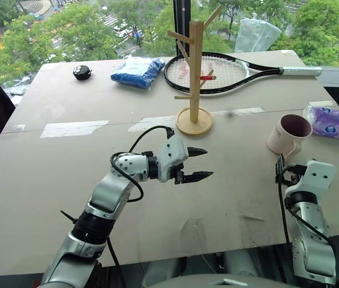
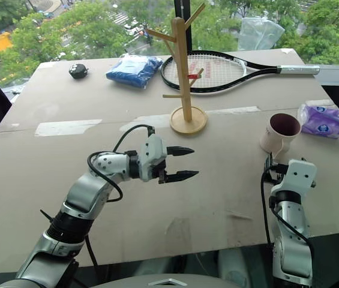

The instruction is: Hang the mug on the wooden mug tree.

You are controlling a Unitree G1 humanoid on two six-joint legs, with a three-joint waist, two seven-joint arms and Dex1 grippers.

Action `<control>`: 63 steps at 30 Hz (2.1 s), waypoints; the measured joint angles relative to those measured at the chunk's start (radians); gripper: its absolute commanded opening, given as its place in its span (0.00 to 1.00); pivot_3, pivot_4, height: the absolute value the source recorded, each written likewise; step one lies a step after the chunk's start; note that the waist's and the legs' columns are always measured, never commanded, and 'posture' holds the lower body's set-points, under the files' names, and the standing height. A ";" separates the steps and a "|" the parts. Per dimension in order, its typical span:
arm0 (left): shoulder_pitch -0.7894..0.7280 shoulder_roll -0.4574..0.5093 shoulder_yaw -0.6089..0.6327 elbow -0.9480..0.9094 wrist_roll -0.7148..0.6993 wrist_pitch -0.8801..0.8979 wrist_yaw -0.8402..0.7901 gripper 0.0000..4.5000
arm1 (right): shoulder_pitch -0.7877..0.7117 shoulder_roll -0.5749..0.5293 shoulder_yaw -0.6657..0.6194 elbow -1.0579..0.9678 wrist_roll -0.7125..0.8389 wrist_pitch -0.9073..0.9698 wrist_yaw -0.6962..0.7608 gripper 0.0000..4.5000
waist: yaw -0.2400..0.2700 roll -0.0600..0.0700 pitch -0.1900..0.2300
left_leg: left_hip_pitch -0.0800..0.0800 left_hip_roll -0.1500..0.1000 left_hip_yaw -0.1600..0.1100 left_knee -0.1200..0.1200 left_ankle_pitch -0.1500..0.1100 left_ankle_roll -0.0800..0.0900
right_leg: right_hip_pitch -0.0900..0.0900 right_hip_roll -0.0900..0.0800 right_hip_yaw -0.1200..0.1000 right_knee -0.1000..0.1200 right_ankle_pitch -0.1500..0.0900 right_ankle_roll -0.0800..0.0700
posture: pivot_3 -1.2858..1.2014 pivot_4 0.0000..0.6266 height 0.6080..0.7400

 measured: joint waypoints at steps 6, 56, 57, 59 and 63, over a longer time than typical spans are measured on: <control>0.001 0.006 0.001 -0.023 -0.003 0.012 0.008 0.70 | -0.048 0.016 -0.006 0.051 -0.012 0.000 -0.034 0.99 | -0.001 0.000 0.000 | 0.000 0.000 0.000 0.000 0.000 0.000 | 0.000 0.000 0.000 0.000 0.000 0.000 | 0.52 0.24 1.00; 0.376 -0.390 0.236 -0.077 0.003 -0.329 0.544 0.70 | -0.805 -0.670 0.267 0.231 0.231 0.344 0.854 0.00 | 0.003 -0.002 0.001 | -0.004 0.000 -0.001 0.001 0.000 0.001 | 0.000 -0.006 -0.003 -0.005 0.000 0.000 | 0.52 0.24 1.00; 0.383 -0.394 0.233 -0.086 0.004 -0.346 0.552 0.70 | -0.849 -0.674 0.286 0.255 0.226 0.346 0.879 0.00 | 0.003 -0.002 0.001 | -0.004 0.000 -0.001 0.001 -0.001 0.001 | 0.000 -0.006 -0.003 -0.005 0.000 0.000 | 0.52 0.24 1.00; 0.402 -0.404 0.227 -0.102 0.006 -0.379 0.564 0.70 | -0.932 -0.675 0.317 0.302 0.214 0.346 0.919 0.00 | 0.002 -0.002 0.001 | -0.004 0.000 -0.001 0.000 -0.001 0.001 | 0.000 -0.006 -0.003 -0.005 0.000 0.000 | 0.52 0.24 1.00; 0.408 -0.407 0.226 -0.106 0.008 -0.409 0.577 0.70 | -0.989 -0.672 0.345 0.360 0.189 0.335 0.951 0.00 | 0.006 -0.002 0.002 | -0.005 0.000 -0.002 0.001 -0.001 0.001 | 0.000 -0.007 -0.004 -0.006 0.000 0.000 | 0.52 0.24 1.00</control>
